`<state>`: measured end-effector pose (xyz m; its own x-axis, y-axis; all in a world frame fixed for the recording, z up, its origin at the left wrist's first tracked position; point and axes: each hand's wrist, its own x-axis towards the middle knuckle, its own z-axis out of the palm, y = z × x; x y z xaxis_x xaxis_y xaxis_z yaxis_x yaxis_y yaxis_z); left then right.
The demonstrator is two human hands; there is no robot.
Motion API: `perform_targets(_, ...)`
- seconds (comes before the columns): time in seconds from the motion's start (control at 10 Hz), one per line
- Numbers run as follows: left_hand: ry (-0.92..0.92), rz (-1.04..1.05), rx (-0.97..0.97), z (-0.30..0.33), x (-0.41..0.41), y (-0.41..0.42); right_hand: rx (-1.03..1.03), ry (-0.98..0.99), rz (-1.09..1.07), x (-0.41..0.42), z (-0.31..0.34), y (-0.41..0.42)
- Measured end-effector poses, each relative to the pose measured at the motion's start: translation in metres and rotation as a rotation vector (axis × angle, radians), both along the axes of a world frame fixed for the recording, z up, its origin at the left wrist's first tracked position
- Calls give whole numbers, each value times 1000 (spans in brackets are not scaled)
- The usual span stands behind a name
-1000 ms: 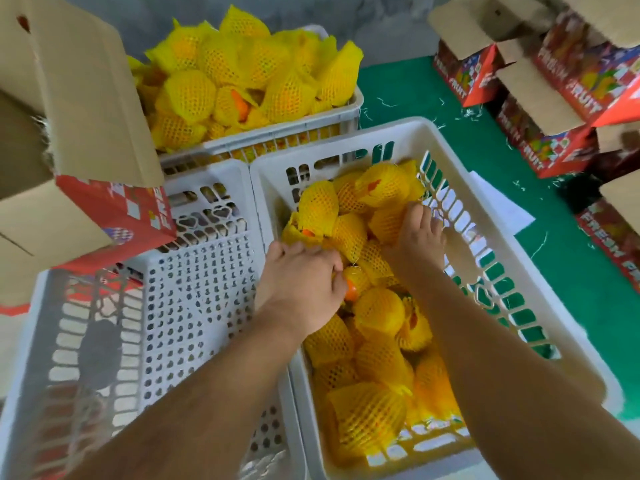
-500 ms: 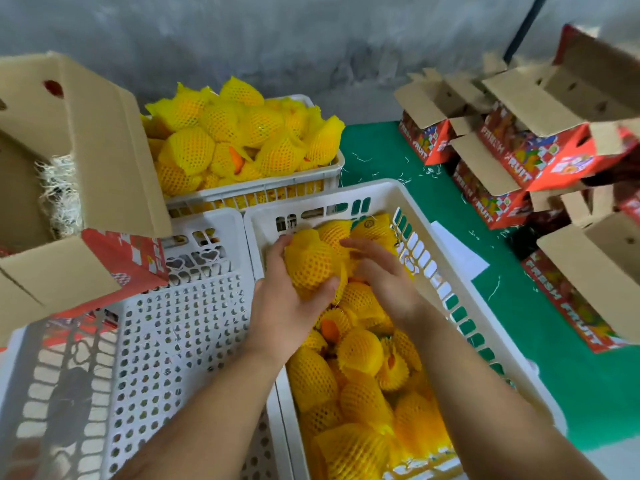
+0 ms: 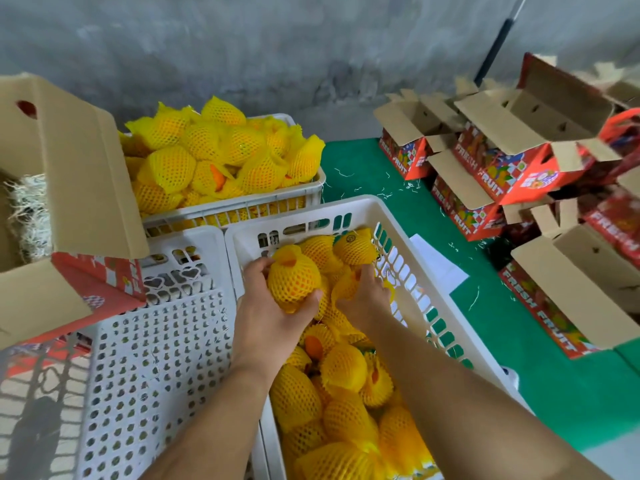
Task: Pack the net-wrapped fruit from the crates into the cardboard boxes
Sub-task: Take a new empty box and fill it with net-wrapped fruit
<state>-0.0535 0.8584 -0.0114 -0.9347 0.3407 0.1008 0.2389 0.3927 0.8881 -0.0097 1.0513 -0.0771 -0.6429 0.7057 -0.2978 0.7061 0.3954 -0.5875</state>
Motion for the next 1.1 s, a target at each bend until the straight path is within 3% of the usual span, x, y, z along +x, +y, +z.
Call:
perform_targets(0.1, -11, -4, 42, 6, 1, -2, -51, 162, -66, 17, 16, -10)
perform_targets(0.2, -120, -42, 190, 19, 5, -11, -251, 447, -8, 32, 51, -31)
perform_targets(0.3, -344, -124, 392, 38, 8, -31, -434, 614, 174, 45, 88, -57)
perform_targets(0.4, -419, -100, 486, 64, 12, -61, -620, 739, 163, 49, 118, -85)
perform_targets(0.5, -449, -18, 520, 90, 16, -95, -881, 873, -5, 46, 151, -129)
perform_targets(0.6, -452, -45, 676, 117, 27, -129, -1140, 980, 30, 41, 180, -178)
perform_targets(0.7, -386, -34, 730, 148, 41, -175, -1238, 995, 112, 38, 204, -228)
perform_targets(1.0, -405, 91, 769, 133, 59, -349, -948, 956, 181, 36, 209, -387)
perform_targets(1.1, -307, 128, 710, 125, 50, -421, -914, 936, 183, 32, 200, -459)
